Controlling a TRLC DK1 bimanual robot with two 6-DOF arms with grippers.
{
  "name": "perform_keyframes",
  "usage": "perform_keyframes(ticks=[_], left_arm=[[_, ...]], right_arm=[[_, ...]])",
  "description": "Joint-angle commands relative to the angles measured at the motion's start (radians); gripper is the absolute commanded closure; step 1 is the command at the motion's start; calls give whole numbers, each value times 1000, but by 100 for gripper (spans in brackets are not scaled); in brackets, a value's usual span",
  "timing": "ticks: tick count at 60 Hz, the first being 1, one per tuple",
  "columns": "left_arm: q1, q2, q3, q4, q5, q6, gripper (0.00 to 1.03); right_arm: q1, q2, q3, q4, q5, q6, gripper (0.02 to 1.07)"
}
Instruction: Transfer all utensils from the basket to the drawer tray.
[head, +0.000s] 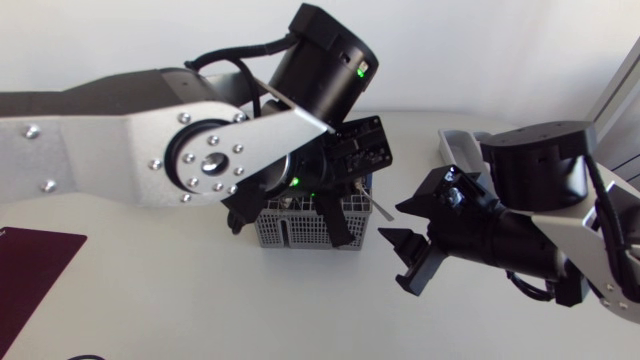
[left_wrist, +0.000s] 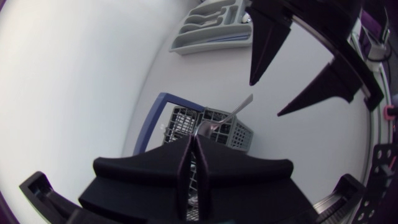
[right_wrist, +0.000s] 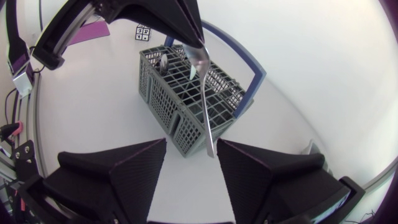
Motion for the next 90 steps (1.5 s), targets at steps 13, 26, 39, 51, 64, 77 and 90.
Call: perform_keyframes(ticks=[13, 26, 39, 51, 64, 77, 90], left_arm=[[21, 83, 139, -153, 167, -405, 100], [40, 103, 172, -208, 249, -480, 100], [27, 103, 176, -235, 249, -474, 100], [11, 103, 172, -245, 252, -472, 100], [11, 101, 179, -255, 269, -475, 100], [9, 97, 181, -260, 294, -483, 100], [9, 90, 179, -262, 302, -490, 100]], right_arm=[[53, -38, -92, 101, 83, -83, 46], [87, -44, -137, 187, 142, -135, 50], [97, -35, -160, 241, 172, -185, 62], [113, -32, -158, 261, 195, -195, 63], [130, -18, -158, 269, 209, -201, 82], [133, -11, -163, 263, 211, -204, 101], [133, -9, -170, 256, 211, -204, 101]])
